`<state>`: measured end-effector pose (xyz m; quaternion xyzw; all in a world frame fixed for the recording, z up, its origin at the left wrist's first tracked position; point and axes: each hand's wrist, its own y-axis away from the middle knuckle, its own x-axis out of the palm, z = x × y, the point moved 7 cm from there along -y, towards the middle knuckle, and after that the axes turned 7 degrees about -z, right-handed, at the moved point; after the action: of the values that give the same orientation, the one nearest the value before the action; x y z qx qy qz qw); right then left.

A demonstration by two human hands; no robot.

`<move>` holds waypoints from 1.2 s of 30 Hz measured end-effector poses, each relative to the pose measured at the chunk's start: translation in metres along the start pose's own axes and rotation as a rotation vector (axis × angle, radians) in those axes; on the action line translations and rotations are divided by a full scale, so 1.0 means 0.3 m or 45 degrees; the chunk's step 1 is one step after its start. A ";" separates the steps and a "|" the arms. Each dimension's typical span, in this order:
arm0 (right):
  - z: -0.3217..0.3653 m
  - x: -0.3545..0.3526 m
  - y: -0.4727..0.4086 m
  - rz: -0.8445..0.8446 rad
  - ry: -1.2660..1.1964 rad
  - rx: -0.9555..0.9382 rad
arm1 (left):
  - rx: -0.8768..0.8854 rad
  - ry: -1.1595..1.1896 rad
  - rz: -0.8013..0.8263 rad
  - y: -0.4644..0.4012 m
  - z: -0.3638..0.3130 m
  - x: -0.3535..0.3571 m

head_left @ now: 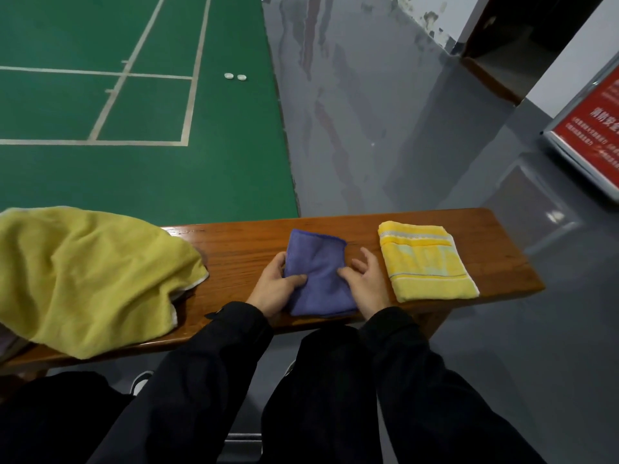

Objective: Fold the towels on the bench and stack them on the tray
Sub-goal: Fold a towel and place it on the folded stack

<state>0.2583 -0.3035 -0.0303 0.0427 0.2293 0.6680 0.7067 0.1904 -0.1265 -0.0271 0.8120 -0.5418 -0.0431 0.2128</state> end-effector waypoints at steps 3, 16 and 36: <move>0.044 0.021 0.027 0.323 -0.352 0.087 | -0.077 0.380 0.218 0.033 -0.028 0.007; 0.074 0.003 0.042 -0.037 0.818 -0.628 | 0.476 -1.122 -0.190 0.045 -0.012 -0.151; 0.047 -0.060 0.085 -0.371 0.564 -0.279 | 1.077 -1.285 -0.403 0.118 -0.018 -0.067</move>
<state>0.2400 -0.3148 -0.0034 -0.2146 0.3083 0.5733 0.7282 0.1534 -0.1184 -0.0114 0.7753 -0.4197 -0.2319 -0.4111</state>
